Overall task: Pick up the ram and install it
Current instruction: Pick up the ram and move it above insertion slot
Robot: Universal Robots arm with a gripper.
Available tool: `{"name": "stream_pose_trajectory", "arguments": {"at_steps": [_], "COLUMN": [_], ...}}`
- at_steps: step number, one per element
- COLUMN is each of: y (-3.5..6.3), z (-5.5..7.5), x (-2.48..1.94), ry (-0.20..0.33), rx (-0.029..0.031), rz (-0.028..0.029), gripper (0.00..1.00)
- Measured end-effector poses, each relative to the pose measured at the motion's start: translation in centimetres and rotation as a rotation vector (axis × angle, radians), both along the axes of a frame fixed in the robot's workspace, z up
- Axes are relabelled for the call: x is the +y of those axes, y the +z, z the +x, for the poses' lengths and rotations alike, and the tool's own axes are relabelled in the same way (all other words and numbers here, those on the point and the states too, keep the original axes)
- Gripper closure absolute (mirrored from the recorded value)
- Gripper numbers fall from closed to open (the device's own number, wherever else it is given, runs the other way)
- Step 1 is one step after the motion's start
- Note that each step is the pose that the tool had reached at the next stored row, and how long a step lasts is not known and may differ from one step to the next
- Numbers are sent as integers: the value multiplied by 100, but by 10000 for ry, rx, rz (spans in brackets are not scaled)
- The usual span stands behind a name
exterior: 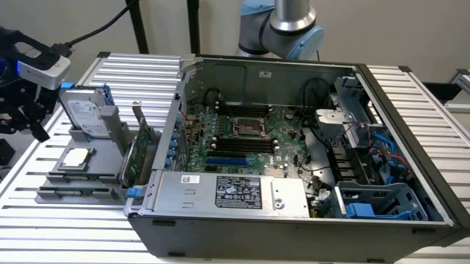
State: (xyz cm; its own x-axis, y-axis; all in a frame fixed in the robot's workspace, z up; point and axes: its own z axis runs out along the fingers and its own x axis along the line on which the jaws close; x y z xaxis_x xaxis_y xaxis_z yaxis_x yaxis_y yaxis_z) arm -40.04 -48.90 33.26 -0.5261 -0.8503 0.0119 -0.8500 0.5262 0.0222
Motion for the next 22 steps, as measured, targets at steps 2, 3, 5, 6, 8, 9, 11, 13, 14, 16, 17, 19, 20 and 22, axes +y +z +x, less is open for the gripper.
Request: {"name": "stream_pose_trajectory", "arguments": {"at_steps": [2, 3, 5, 6, 8, 9, 11, 13, 14, 16, 17, 19, 20, 22], "y": [-10, -15, -24, -29, -39, -43, -54, -67, -74, -90, -99, -116, -126, -143], "z": [0, 0, 0, 0, 0, 0, 0, 0, 0, 0, 0, 0, 0, 0], "x": [0, 0, 0, 0, 0, 0, 0, 0, 0, 0, 0, 0, 0, 0], "ry": [364, 551, 910, 1089, 1460, 1645, 2004, 2364, 2550, 2914, 3095, 3465, 3646, 4005], "rx": [-1, -2, -2, -2, -3, -3, -5, -10, -11, -15, -16, -17, -19, -18], "rz": [-10, -14, -22, -26, -33, -38, -42, -44, -45, -47, -48, -51, -51, -52], "gripper": [100, 100, 100, 100, 100, 100, 100, 100, 100, 100, 100, 100, 100, 100]}}
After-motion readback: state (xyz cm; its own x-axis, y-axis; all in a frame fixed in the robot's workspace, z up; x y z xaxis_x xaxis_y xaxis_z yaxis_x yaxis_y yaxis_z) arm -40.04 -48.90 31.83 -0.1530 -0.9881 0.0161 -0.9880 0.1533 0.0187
